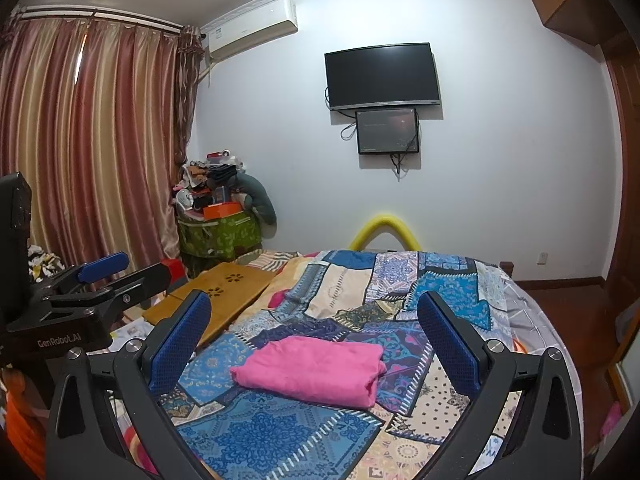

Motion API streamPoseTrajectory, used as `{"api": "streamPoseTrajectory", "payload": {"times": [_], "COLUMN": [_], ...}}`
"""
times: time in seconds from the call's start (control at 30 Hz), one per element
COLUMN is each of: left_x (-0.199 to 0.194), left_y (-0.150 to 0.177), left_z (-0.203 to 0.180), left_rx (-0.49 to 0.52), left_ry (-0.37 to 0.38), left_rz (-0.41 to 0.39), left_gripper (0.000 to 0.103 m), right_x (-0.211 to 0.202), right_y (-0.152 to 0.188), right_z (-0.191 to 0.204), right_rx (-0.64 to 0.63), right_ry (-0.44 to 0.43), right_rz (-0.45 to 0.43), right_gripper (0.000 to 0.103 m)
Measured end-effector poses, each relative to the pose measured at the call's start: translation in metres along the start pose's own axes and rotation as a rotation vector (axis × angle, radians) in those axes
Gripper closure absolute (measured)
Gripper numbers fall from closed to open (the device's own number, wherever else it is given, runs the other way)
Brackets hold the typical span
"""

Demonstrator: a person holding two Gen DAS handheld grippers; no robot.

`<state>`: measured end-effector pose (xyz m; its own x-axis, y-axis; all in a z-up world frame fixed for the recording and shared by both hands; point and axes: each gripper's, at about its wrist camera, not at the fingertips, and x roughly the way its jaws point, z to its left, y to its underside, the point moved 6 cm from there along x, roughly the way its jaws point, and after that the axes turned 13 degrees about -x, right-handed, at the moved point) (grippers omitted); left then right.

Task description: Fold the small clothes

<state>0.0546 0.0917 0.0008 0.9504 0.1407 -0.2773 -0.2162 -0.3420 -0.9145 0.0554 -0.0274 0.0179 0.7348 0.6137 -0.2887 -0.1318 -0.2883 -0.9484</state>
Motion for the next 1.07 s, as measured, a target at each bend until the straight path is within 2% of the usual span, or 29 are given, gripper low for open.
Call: {"api": "streamPoseTrajectory", "payload": {"times": [1.07], "left_x": [0.0051], "left_y": [-0.0003], "left_z": [-0.0002], "left_rx": [-0.009], "left_ry": [0.023], "left_rz": [0.028], "left_gripper": [0.000], "right_x": [0.0015], "right_y": [0.0040], "right_z": [-0.0011], "right_rx": [0.012], "right_ry": [0.006], "right_rz": [0.012], "right_gripper": [0.001]}}
